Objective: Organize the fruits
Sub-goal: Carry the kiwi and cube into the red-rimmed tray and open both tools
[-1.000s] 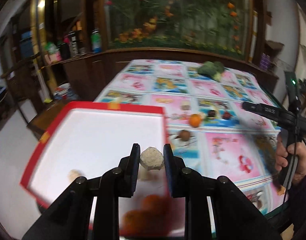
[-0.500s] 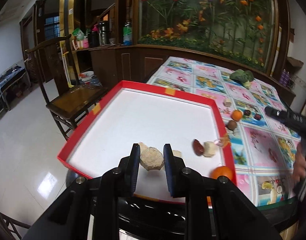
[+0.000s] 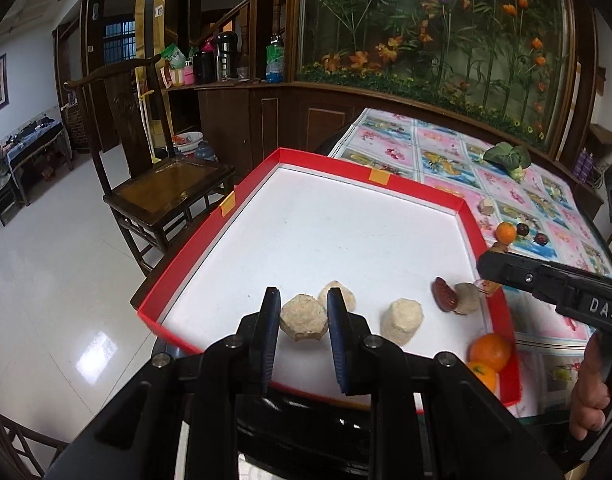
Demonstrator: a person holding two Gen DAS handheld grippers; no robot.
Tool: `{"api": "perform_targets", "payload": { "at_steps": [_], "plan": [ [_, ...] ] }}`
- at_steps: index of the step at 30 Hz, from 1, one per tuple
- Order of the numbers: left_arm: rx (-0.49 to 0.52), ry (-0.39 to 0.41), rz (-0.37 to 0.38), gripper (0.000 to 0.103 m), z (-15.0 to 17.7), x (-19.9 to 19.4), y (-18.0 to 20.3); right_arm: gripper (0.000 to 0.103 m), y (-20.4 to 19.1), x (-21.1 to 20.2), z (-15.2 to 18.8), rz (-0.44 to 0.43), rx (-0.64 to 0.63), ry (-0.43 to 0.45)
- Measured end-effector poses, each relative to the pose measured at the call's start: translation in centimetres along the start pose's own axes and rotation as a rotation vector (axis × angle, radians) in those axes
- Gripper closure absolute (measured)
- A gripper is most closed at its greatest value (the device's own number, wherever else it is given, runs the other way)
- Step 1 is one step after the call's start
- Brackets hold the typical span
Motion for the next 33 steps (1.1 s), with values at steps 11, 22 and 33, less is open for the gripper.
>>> {"api": "perform_targets", "payload": {
  "at_steps": [11, 22, 33],
  "plan": [
    [-0.059, -0.028, -0.063, 0.080, -1.6, 2.9, -2.2, 0.078, -2.5, 5.4, -0.9, 0.038, -0.012, -0.104],
    [-0.041, -0.095, -0.104, 0.038, -1.0, 3.4, -1.5, 0.057, -1.6, 4.3, -0.9, -0.038, 0.027, -0.130],
    [0.099, -0.032, 0.004, 0.037, -0.7, -1.0, 5.4, 0.052, 6.6, -4.0, 1.3, 0.061, 0.117, 0.011]
  ]
}}
Point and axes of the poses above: each gripper's, at about its wrist camera, not at the fingertips, and x roughly the way its jaws point, y to its right, z to its underside, the point moved 3 cm from there along x, roughly the way its jaws point, and after that the axes turned 10 degrees about -y, right-handed, at the moved point
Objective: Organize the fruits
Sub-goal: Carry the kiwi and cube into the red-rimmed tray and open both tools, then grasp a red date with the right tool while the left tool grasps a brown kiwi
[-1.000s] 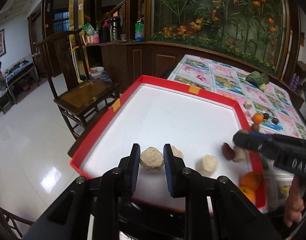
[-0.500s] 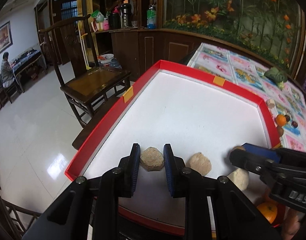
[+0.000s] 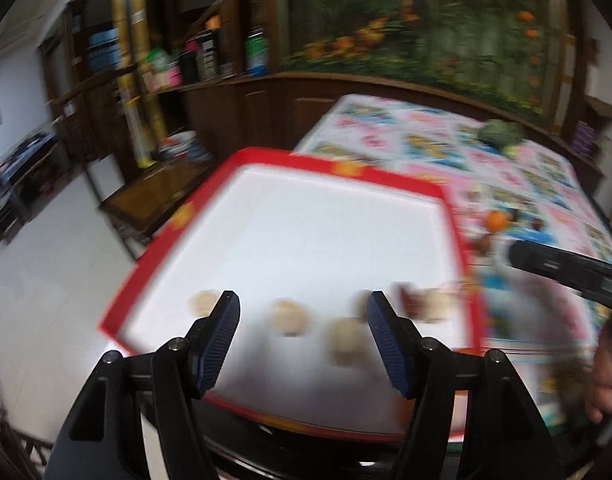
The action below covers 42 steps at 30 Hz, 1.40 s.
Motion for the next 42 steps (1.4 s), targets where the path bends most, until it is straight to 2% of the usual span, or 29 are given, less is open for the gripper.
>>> {"api": "perform_targets", "payload": {
  "at_steps": [6, 9, 15, 19, 24, 25, 27, 30, 33, 36, 38, 41, 42],
  "plan": [
    [0.143, 0.039, 0.167, 0.036, -0.3, -2.6, 7.4, 0.052, 5.8, -3.4, 0.4, 0.066, 0.090, 0.046],
    [0.205, 0.035, 0.215, 0.036, -0.1, -2.5, 10.5, 0.052, 8.3, -5.1, 0.7, 0.117, 0.111, 0.081],
    [0.221, -0.042, 0.300, 0.033, 0.3, 0.2, 13.4, 0.052, 14.3, -7.8, 0.9, 0.213, 0.193, 0.141],
    [0.187, -0.117, 0.329, 0.033, 0.3, 2.8, 14.1, 0.052, 17.0, -7.6, 0.1, 0.234, 0.251, 0.124],
    [0.146, -0.128, 0.283, 0.033, -0.2, 4.8, 13.9, 0.052, 16.2, -5.7, -1.2, 0.242, 0.191, 0.086],
    [0.150, -0.121, 0.256, 0.033, -0.3, 4.9, 13.8, 0.052, 16.1, -5.1, -1.6, 0.260, 0.172, 0.075],
    [0.161, -0.115, 0.251, 0.033, -0.6, 5.2, 13.8, 0.052, 16.2, -4.0, -2.3, 0.313, 0.157, 0.052],
    [0.189, -0.106, 0.216, 0.033, -1.0, 5.7, 13.9, 0.052, 17.0, -2.4, -3.0, 0.330, 0.178, -0.003],
    [0.209, -0.109, 0.190, 0.033, -1.4, 6.1, 13.8, 0.052, 17.1, -1.6, -3.7, 0.401, 0.155, -0.019],
    [0.242, -0.123, 0.143, 0.033, -2.0, 6.8, 13.7, 0.064, 17.0, -1.3, -3.7, 0.461, 0.130, -0.023],
    [0.230, -0.138, 0.133, 0.033, -2.3, 6.9, 13.5, 0.074, 17.2, -1.5, -3.6, 0.471, 0.132, -0.024],
    [0.201, -0.150, 0.148, 0.033, -3.1, 7.0, 13.9, 0.076, 17.7, -1.8, -3.6, 0.437, 0.154, -0.019],
    [0.199, -0.149, 0.127, 0.033, -3.5, 7.3, 14.3, 0.076, 17.9, -1.9, -3.6, 0.420, 0.169, -0.019]
  ]
}}
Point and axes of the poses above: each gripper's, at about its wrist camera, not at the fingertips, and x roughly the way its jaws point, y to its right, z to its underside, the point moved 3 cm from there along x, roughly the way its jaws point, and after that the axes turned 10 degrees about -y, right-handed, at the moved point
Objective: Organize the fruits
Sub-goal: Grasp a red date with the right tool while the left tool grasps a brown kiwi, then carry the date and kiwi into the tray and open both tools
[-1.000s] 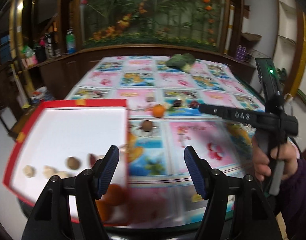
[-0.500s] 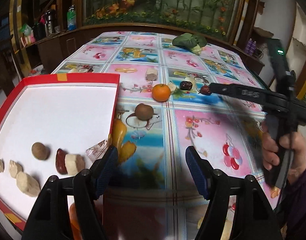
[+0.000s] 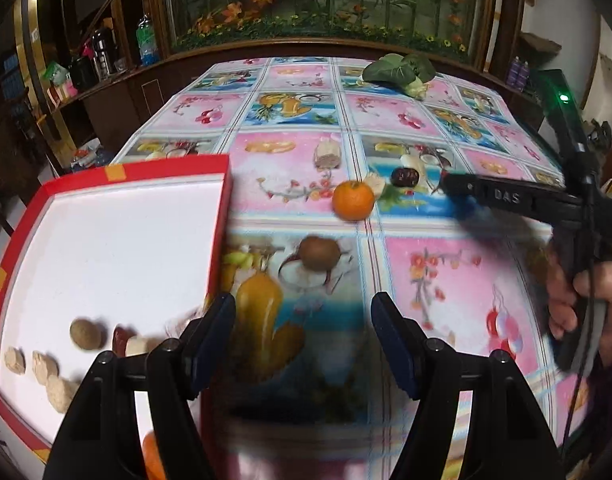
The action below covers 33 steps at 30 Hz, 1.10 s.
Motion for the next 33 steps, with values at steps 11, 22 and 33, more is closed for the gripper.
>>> {"api": "perform_targets", "payload": {
  "at_steps": [11, 22, 33],
  "plan": [
    [-0.057, -0.043, -0.040, 0.035, -2.4, 3.6, 1.0, 0.076, 1.4, -0.3, 0.0, -0.100, 0.092, -0.028],
    [-0.041, -0.007, 0.015, 0.079, -3.0, 3.7, 1.7, 0.076, 1.6, -2.0, -0.1, -0.133, 0.116, 0.033],
    [-0.058, 0.108, 0.015, 0.079, -1.2, -1.3, 1.6, 0.076, 0.2, -4.3, 0.3, -0.186, 0.057, 0.136]
  ]
}}
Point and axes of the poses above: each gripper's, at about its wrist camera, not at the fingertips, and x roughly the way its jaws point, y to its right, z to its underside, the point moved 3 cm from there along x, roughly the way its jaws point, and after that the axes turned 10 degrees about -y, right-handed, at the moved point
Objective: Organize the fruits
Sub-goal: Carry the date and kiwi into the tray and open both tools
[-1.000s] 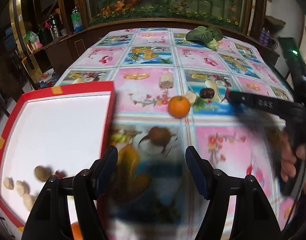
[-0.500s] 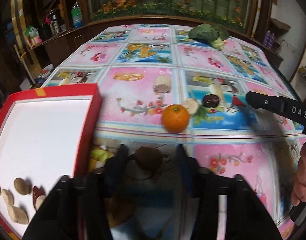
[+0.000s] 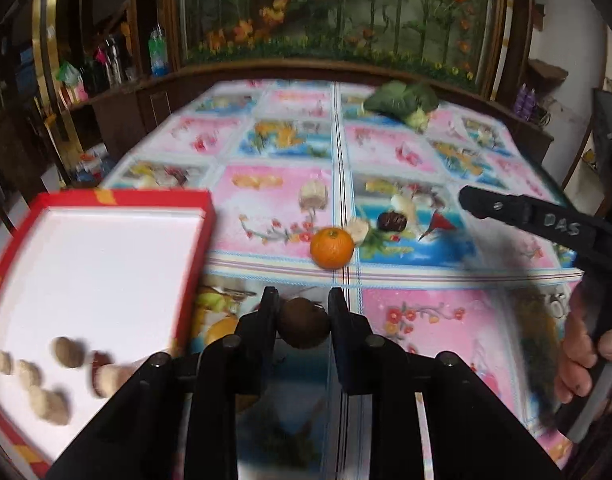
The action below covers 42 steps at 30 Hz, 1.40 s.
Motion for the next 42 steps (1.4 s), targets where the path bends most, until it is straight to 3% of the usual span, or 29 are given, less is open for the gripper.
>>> {"api": "perform_targets", "payload": {
  "at_steps": [6, 11, 20, 33, 42],
  "plan": [
    [0.002, 0.132, -0.094, 0.079, 0.8, -4.7, -1.2, 0.076, -2.0, -1.2, 0.5, -0.018, -0.075, 0.078],
    [-0.016, 0.186, -0.146, 0.079, 1.6, -7.1, -3.0, 0.076, -2.1, -0.9, 0.9, 0.007, -0.082, 0.091],
    [-0.063, 0.200, -0.146, 0.079, 3.1, -8.5, -5.8, 0.076, -0.3, -0.6, 1.3, 0.106, -0.032, 0.113],
    [-0.113, 0.205, -0.119, 0.079, 4.9, -9.1, -9.2, 0.076, 0.6, -1.5, 2.1, 0.135, 0.043, 0.131],
    [-0.213, 0.189, -0.178, 0.079, 6.6, -9.0, -14.8, 0.076, 0.5, -1.5, 2.4, 0.139, 0.074, 0.119]
  ]
}}
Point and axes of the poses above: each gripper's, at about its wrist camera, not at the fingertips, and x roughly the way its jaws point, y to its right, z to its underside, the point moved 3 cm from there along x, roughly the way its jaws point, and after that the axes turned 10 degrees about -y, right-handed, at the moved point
